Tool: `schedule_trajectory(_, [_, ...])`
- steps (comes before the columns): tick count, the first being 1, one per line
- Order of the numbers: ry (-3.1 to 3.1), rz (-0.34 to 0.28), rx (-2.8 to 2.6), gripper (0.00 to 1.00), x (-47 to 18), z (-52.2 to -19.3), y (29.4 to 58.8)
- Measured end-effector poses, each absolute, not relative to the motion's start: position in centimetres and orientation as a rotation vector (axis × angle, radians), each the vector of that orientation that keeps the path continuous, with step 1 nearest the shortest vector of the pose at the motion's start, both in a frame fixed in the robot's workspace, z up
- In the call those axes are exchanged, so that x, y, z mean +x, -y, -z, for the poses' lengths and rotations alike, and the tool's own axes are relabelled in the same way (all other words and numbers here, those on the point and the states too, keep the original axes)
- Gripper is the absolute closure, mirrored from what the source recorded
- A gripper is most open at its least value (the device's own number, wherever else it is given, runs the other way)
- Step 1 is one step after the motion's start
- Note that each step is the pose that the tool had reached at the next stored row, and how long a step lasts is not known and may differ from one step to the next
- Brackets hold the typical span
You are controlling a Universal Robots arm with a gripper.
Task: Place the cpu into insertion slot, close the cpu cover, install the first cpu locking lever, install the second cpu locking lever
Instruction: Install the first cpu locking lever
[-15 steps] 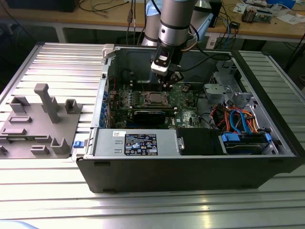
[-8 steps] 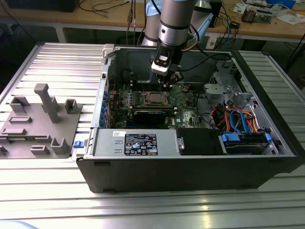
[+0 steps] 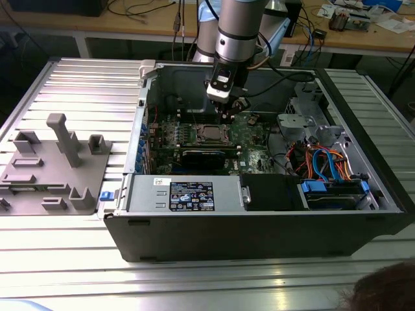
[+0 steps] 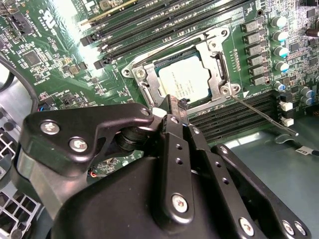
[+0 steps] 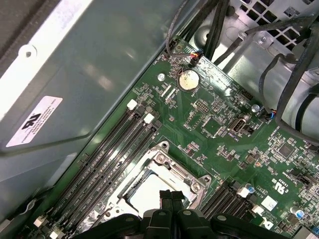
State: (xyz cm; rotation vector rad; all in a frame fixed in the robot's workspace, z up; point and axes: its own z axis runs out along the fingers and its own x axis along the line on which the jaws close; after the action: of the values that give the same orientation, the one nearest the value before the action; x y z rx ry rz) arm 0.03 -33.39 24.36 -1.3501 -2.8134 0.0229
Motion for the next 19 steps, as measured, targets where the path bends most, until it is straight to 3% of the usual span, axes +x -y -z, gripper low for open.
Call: schedule_trajectory(19, [2.828,-0.023,-1.320,0.89,0.03,-24.35,33.39])
